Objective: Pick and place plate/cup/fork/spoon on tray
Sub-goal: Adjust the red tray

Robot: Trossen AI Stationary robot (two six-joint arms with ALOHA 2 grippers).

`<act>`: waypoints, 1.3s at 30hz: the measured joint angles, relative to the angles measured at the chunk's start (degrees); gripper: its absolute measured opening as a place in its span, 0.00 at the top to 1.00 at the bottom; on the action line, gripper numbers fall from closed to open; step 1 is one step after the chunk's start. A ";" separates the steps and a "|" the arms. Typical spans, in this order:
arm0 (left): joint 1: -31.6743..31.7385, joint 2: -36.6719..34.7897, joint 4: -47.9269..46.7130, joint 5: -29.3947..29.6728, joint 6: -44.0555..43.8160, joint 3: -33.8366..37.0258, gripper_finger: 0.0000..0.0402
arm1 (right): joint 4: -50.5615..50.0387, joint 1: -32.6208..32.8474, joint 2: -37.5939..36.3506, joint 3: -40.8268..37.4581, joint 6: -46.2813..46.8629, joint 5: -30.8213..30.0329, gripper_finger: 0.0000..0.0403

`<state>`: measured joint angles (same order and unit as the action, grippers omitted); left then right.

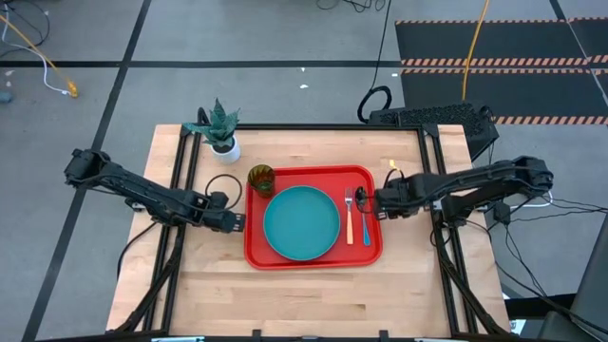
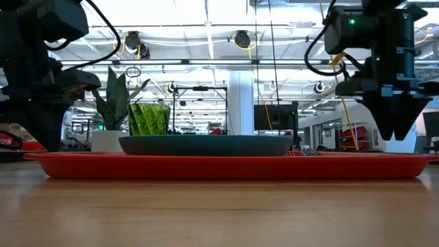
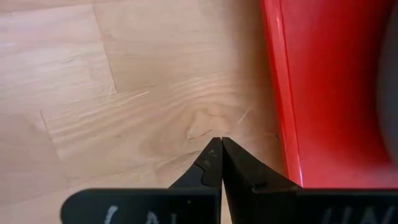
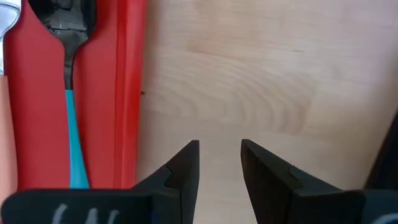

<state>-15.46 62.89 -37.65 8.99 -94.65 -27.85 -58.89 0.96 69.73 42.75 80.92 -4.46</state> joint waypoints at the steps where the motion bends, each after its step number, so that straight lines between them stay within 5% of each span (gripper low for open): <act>1: 0.00 0.04 -0.03 0.06 0.00 0.01 0.99 | 0.46 0.30 0.00 -0.34 0.36 -0.17 0.72; 24: 0.02 0.02 0.22 1.95 -0.11 0.00 0.99 | 22.31 4.14 0.32 -9.17 10.39 0.02 0.73; 39: 0.00 0.02 0.22 3.34 0.08 0.00 0.99 | 25.75 6.00 0.39 -9.60 11.60 0.06 0.91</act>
<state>-15.46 62.92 -37.43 12.33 -94.58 -27.86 -33.15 6.96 70.12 33.15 92.52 -4.40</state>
